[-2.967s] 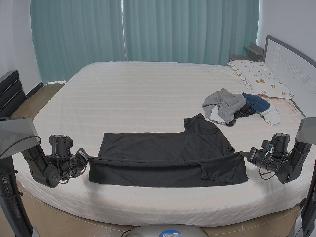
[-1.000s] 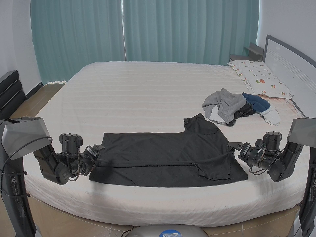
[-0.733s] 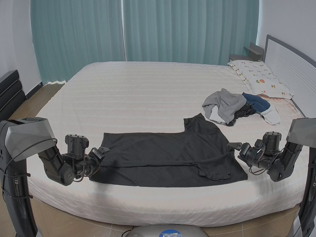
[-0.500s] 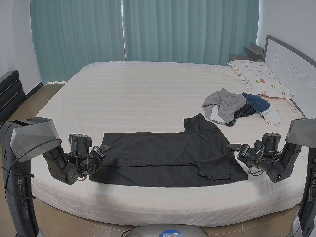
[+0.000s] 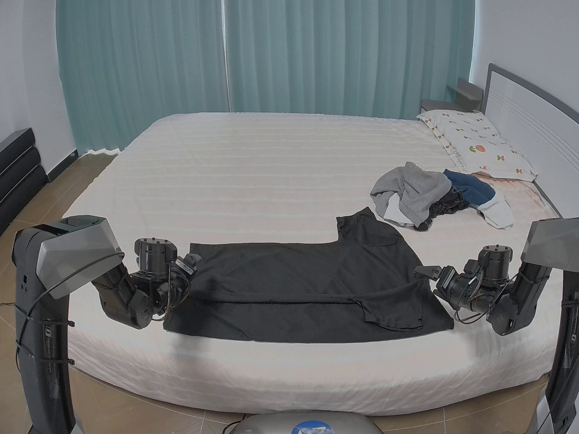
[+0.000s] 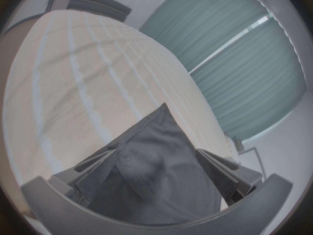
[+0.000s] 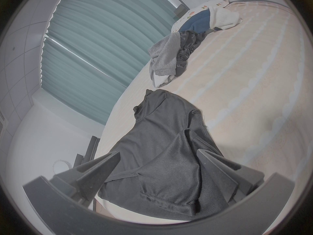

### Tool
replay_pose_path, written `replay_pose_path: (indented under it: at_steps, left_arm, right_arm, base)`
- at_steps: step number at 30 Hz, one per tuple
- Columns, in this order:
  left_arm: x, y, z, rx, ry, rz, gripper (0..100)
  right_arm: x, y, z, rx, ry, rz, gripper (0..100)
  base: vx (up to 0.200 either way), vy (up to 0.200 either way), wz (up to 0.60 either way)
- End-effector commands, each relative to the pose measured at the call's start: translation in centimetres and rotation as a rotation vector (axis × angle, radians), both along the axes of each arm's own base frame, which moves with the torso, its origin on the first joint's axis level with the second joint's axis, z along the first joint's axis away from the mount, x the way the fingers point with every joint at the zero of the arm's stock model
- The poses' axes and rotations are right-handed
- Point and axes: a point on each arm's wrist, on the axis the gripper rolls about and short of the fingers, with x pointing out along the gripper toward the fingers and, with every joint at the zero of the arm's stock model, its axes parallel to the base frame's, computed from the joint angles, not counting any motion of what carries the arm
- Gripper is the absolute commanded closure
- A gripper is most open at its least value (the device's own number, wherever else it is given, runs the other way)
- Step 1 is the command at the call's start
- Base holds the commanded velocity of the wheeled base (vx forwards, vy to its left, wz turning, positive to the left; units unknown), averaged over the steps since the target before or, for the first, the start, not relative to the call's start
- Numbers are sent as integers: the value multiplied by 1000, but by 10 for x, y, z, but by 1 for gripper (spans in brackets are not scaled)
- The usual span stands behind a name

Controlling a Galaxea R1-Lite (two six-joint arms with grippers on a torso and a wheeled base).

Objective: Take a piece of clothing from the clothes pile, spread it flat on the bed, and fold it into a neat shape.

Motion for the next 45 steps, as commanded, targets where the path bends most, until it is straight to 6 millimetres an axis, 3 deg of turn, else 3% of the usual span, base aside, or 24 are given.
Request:
replay_pose_path:
  at_steps: [1,4,9,13,22,45]
  left_arm:
    - [16,7,7,-66,-59,58,0]
    - [17,13,8,-70,-86,73,0]
    - [22,47,11,-78,-122,157,0]
    - [19,59,12,-82,-116,181,0]
    - [-7,58,12,-130,-58,88,0]
    - [-8,56,9,-122,-67,76,0]
  right_arm:
    - [-1,0,-2,1,7,1,0]
    - [-2,2,-1,1,7,5,0]
    - [-6,6,2,3,-1,17,0]
    - [-16,11,7,3,-31,36,0]
    - [-36,27,1,-30,24,106,0]
    - [-47,38,-34,-178,167,213,0]
  base:
    - [0,0,0]
    - [0,0,0]
    - [0,0,0]
    - [0,0,0]
    - [0,0,0]
    - [0,0,0]
